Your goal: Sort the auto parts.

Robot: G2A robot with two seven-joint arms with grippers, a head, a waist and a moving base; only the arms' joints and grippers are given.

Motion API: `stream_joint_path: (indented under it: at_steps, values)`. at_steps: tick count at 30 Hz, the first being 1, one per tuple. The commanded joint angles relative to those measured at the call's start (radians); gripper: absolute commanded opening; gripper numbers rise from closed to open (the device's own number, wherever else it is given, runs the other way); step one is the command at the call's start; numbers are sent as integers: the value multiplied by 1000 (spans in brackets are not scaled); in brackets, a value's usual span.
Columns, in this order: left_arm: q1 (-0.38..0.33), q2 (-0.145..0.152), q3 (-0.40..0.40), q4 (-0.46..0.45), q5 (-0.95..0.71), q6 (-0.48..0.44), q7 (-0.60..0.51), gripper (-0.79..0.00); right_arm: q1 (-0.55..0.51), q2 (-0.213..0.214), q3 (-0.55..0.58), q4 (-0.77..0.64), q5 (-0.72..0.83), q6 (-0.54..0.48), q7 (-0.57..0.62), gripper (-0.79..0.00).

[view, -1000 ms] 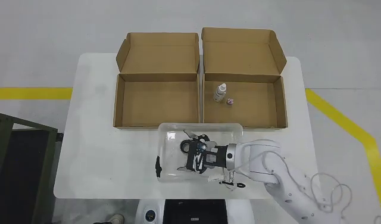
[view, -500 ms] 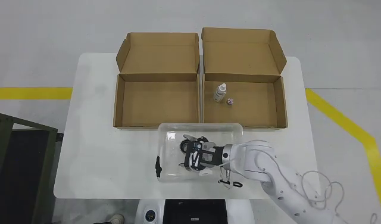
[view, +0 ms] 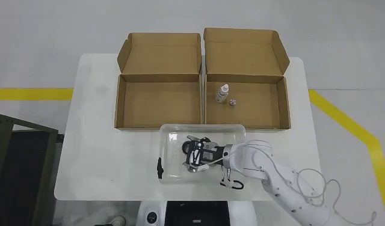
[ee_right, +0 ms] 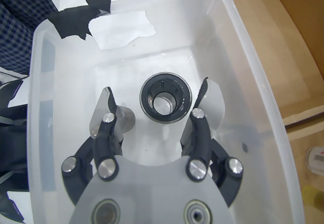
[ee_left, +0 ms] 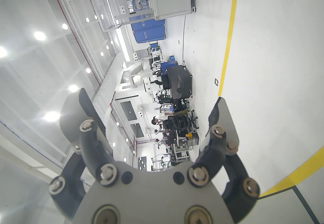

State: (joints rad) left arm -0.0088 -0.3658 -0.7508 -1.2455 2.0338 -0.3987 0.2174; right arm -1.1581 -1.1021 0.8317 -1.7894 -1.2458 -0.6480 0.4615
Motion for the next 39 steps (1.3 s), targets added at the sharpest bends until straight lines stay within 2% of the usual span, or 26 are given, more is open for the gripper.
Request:
stream_joint_path:
  at_steps: [1, 5, 13, 18, 20, 23, 27, 30, 39]
  values:
    - [0, 0, 0, 0, 0, 0, 0, 0, 8, -4, -9, 16, 0, 5, -7, -200]
    - [0, 0, 0, 0, 0, 0, 0, 0, 29, -13, -22, 50, 1, 20, -21, -188]
    - [0, 0, 0, 0, 0, 0, 0, 0, 65, -28, -38, 101, 8, 34, -43, -219]
    - [0, 0, 0, 0, 0, 0, 0, 0, 76, -36, -53, 124, 11, 33, -54, -311]
    - [0, 0, 0, 0, 0, 0, 0, 0, 78, -39, -59, 128, 8, 29, -53, -385]
    - [0, 0, 0, 0, 0, 0, 0, 0, 78, -41, -62, 131, 9, 26, -54, -431]
    - [0, 0, 0, 0, 0, 0, 0, 0, 73, -43, -56, 138, 35, 28, -66, -573]
    - [0, 0, 0, 0, 0, 0, 0, 0, 72, -44, -46, 132, 65, 27, -73, -773]
    - [0, 0, 0, 0, 0, 0, 0, 0, 51, -40, 8, 80, 192, 23, -69, -785]
